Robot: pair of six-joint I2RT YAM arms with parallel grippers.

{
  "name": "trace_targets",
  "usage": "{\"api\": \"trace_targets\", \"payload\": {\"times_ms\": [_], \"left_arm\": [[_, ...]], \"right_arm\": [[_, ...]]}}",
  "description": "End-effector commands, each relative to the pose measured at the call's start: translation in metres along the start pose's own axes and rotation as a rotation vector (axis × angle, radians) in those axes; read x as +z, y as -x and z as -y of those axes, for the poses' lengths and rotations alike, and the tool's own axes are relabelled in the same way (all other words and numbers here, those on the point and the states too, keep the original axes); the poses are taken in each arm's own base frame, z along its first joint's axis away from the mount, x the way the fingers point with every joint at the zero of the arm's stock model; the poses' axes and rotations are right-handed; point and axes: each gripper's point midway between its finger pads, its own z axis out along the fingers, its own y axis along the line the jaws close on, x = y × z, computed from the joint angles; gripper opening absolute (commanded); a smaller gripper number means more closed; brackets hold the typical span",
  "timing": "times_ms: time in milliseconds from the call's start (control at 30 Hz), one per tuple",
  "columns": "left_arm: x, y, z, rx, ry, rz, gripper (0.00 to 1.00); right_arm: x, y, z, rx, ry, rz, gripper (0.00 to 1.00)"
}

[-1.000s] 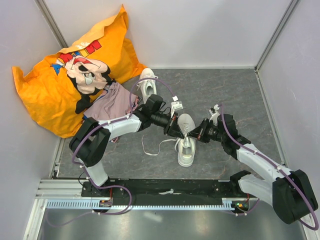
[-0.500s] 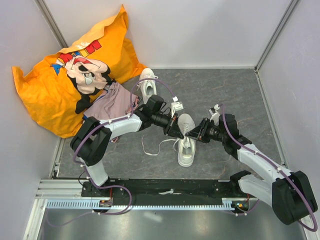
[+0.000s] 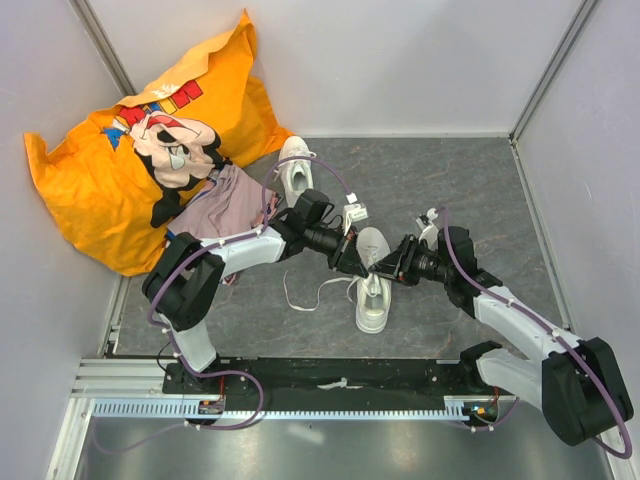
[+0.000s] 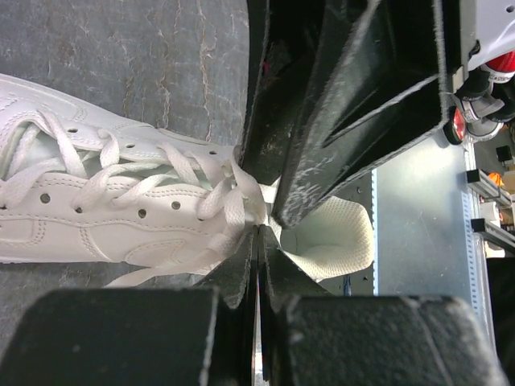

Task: Tie the shoes

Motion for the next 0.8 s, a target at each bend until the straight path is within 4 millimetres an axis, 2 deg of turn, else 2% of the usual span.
{"api": "trace_targets", "payload": {"times_ms": [0, 100, 167, 200, 300, 433, 533, 633, 767], "left_arm": [[0.006, 0.006, 0.004, 0.059, 0.009, -0.008, 0.02], [0.007, 0.001, 0.007, 0.059, 0.007, -0.026, 0.02], [0.007, -0.002, 0.009, 0.066, 0.005, -0.036, 0.02], [0.006, -0.001, 0.010, 0.075, 0.006, -0.034, 0.02], [0.003, -0.004, 0.014, 0.091, 0.003, -0.046, 0.05], [-0.010, 0.003, 0.026, 0.183, -0.004, -0.034, 0.20], [-0.018, 0.006, 0.031, 0.215, -0.022, -0.033, 0.27], [-0.025, 0.015, 0.032, 0.228, -0.035, -0.024, 0.30], [-0.035, 0.039, 0.023, 0.271, -0.009, 0.017, 0.31]], "right_arm": [[0.005, 0.008, 0.005, 0.018, -0.024, 0.019, 0.34], [0.006, 0.009, 0.005, 0.016, -0.026, 0.019, 0.20], [0.006, 0.009, 0.005, 0.011, -0.024, 0.021, 0.15], [0.006, 0.009, 0.005, 0.008, -0.024, 0.021, 0.07], [0.003, 0.009, 0.003, -0.013, -0.013, 0.029, 0.00], [-0.001, 0.010, -0.001, -0.051, 0.013, 0.041, 0.00], [-0.003, 0.011, -0.006, -0.067, 0.033, 0.046, 0.00], [-0.003, 0.011, -0.008, -0.081, 0.047, 0.051, 0.00], [-0.003, 0.012, -0.010, -0.100, 0.059, 0.053, 0.00]]}}
